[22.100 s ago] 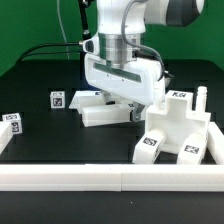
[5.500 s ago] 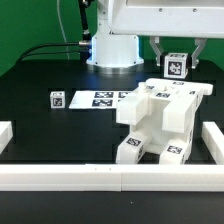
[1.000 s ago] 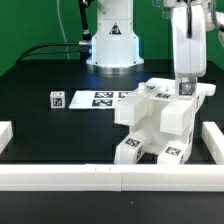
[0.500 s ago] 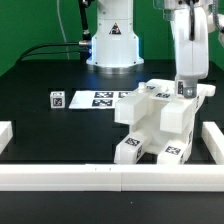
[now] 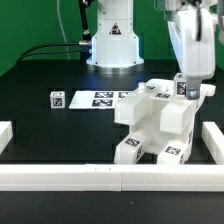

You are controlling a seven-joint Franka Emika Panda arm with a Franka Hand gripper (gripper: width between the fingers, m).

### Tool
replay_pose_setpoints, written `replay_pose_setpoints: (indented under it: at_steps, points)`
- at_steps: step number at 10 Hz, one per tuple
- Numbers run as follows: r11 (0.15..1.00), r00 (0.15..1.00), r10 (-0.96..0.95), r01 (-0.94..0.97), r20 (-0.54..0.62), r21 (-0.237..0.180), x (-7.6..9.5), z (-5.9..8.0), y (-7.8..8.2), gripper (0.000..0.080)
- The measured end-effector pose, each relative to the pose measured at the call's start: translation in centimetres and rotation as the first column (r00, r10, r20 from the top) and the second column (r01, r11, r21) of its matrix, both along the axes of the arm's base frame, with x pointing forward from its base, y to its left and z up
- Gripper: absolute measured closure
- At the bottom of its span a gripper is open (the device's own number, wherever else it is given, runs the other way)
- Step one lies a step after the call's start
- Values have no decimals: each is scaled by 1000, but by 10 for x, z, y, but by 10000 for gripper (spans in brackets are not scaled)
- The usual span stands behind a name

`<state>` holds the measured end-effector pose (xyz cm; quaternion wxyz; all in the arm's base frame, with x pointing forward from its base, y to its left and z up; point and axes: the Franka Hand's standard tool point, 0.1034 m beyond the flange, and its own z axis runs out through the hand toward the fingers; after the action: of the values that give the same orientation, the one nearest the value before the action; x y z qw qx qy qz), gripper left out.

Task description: Assemble chair

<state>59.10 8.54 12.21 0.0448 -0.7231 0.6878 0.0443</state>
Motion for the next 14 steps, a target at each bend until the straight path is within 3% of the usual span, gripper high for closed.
replay_pose_setpoints:
  at_steps: [2,4,5,7,9,10,12,13,14]
  points:
    - [956,956,292,-293,-22,-15,-5,5,7,151]
    - [919,919,395,-395,2,-13,-2,4,4,151]
    - [856,856,516,-516,8,-23,-3,3,3,151]
    - [631,631,775,-773,16,-71,0,2,-4,151]
    - [488,487,872,-861,48,-140,5,-4,2,151]
    - [522,521,852,-843,46,-129,3,-4,3,151]
    - [522,521,853,-843,45,-130,3,-5,2,416]
    - [580,580,814,-805,46,-126,3,-5,2,416]
    - [654,654,755,-747,46,-121,3,-5,2,519]
